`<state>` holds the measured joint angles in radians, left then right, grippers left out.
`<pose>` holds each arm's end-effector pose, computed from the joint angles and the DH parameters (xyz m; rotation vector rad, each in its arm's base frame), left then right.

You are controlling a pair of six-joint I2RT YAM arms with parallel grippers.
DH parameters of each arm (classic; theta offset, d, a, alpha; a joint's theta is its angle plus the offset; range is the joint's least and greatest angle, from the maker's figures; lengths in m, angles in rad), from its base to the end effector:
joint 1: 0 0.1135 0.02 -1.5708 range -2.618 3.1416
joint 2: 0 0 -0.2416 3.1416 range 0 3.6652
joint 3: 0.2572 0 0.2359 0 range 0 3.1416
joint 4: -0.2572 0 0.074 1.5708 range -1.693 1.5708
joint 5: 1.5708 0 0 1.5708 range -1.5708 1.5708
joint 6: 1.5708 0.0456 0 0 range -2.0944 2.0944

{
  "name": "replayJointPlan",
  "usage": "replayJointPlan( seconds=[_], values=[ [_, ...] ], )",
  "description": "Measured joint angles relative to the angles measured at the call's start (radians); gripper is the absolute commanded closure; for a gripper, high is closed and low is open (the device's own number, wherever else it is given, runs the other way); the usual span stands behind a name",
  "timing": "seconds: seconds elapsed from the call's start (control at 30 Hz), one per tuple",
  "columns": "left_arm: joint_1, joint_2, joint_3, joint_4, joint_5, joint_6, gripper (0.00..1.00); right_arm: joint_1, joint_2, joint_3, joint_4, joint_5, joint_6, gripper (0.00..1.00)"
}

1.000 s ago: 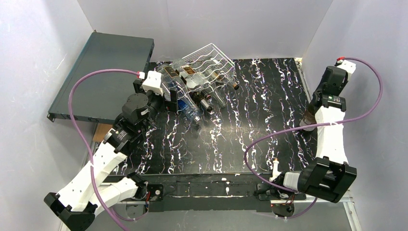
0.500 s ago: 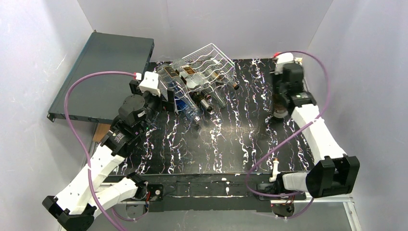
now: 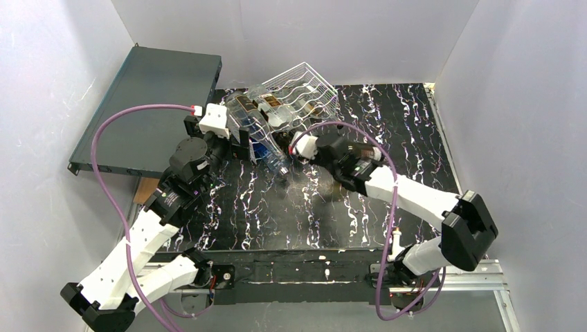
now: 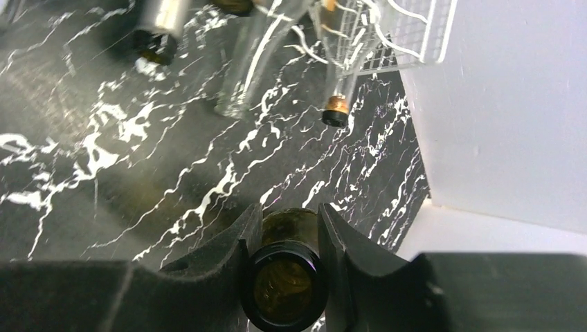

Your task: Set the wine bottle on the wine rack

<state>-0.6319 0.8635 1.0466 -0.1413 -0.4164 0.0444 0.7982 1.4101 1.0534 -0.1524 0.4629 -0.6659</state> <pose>0.1658 -0.0985 0.4025 0.1857 1.5231 -0.1494 0.2354 0.2123 0.2726 -1.1455 1.6941 -0.3978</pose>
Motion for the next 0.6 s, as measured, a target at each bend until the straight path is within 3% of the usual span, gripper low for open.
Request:
replayJointPlan(
  seconds=[0.2,0.3,0.5,0.6],
  values=[
    [0.000,-0.003,-0.006,0.001,-0.006,0.001,0.01,0.179,0.103,-0.040,-0.003,0.136,-0.097,0.99],
    [0.000,-0.003,-0.006,0.005,-0.007,0.004,0.01,0.336,0.226,-0.080,-0.004,0.212,-0.118,0.99],
    [0.000,-0.003,-0.006,0.006,-0.010,0.008,0.01,0.449,0.373,-0.179,0.010,0.277,-0.149,0.99],
    [0.000,-0.003,-0.006,0.006,-0.010,0.008,0.01,0.453,0.390,-0.180,0.046,0.303,-0.146,0.86]
  ],
)
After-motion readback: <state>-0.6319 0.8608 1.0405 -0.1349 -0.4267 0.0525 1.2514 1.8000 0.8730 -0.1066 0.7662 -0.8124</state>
